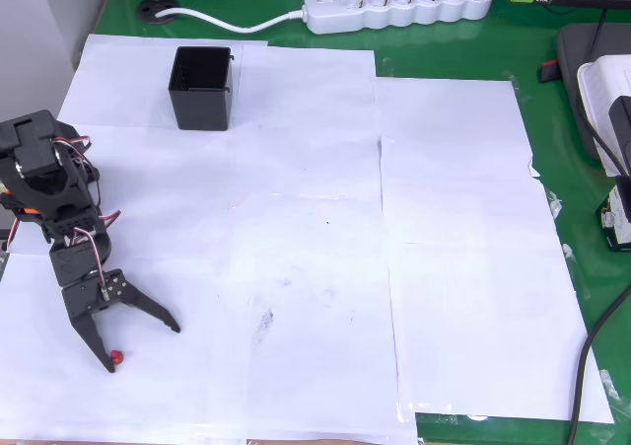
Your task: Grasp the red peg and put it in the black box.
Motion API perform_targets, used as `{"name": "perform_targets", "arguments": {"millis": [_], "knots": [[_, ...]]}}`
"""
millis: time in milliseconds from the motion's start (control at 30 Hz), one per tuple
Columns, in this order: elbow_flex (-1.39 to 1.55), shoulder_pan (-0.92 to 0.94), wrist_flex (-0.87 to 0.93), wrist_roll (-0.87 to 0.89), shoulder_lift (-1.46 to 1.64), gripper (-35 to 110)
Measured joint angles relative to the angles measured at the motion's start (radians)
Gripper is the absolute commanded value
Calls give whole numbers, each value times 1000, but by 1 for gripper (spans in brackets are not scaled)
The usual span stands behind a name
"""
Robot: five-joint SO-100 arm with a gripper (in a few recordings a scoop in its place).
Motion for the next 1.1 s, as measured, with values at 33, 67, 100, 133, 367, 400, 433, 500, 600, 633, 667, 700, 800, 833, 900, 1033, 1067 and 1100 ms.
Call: {"name": "perform_targets", "arguments": {"millis": [33,67,100,133,367,400,433,500,600,633,667,700,800,833,900,1033,1067,1100], "knots": [[-9,2,-6,0,0,43],[-14,2,-9,0,0,43],[-17,2,-12,0,0,43],[-23,2,-14,0,0,43],[-31,11,-21,0,2,42],[-31,14,-21,-3,2,42],[-31,15,-23,-6,2,42],[-31,15,-23,-6,2,42],[-31,15,-23,-8,2,40],[-31,15,-23,-8,2,37],[-31,15,-23,-8,2,33],[-31,15,-23,-8,2,26],[-32,15,-25,-17,2,0],[-32,15,-25,-18,2,0],[-31,15,-25,-18,2,0],[-31,15,-20,-52,2,0],[-31,15,-20,-55,2,0],[-31,15,-20,-58,2,0]]}}
